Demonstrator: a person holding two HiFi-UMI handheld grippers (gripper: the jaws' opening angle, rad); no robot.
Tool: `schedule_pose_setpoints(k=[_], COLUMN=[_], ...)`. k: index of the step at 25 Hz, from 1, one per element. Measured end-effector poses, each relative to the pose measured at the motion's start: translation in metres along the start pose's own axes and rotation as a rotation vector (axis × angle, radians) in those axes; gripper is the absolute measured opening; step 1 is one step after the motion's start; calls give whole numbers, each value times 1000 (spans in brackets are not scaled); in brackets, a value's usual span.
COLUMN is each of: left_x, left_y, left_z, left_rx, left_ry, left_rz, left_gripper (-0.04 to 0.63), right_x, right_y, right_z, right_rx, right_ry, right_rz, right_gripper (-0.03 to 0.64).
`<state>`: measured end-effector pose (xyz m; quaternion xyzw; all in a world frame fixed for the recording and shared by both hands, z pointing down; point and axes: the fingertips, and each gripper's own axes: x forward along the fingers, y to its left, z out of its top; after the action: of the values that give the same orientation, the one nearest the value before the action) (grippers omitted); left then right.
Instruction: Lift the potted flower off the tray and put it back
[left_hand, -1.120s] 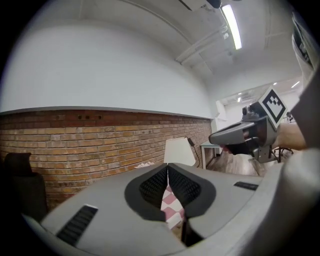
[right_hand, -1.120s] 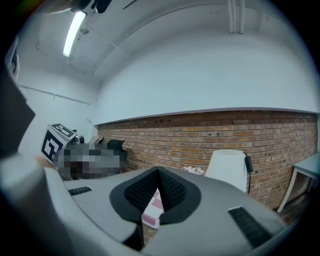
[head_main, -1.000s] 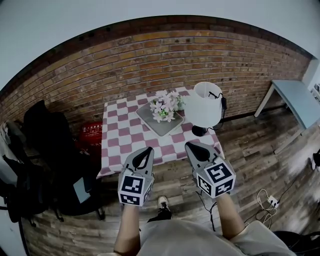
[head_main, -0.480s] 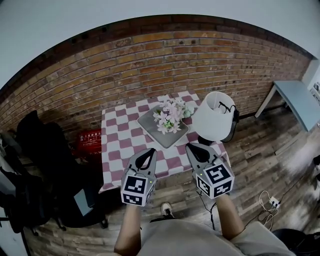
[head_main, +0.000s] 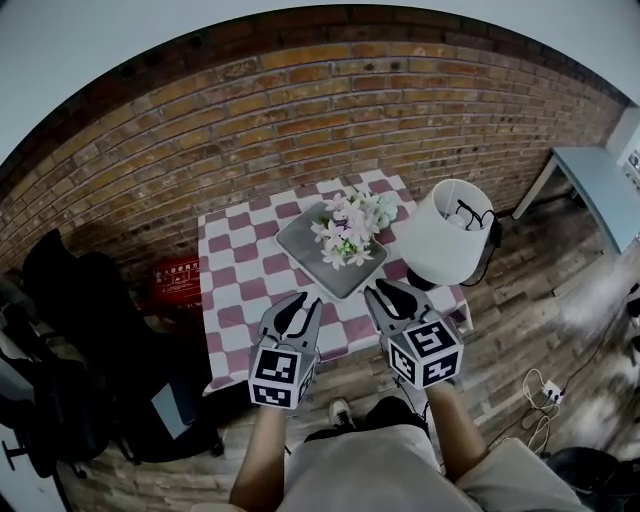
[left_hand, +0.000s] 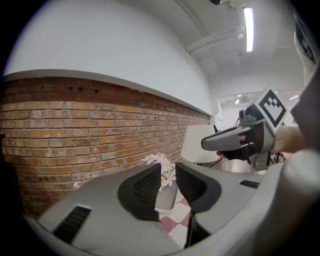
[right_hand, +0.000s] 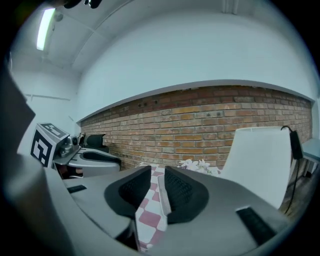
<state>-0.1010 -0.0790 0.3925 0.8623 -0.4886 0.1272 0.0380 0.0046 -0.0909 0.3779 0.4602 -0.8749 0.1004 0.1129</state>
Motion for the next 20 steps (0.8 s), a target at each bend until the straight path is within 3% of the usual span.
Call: schedule_pose_setpoints(k=[10, 20], left_x=[50, 118], left_y=[23, 36], left_z=[-38, -84], left_rx=[-22, -64], left_ry=[26, 110], left_rz=[-37, -64], left_gripper=[170, 170], right_x=[62, 121], right_y=[-26, -67], right_z=[-49, -102], right_rx=[28, 91], right_ry=[63, 124], right_rz=[-65, -164], right_gripper=[202, 210])
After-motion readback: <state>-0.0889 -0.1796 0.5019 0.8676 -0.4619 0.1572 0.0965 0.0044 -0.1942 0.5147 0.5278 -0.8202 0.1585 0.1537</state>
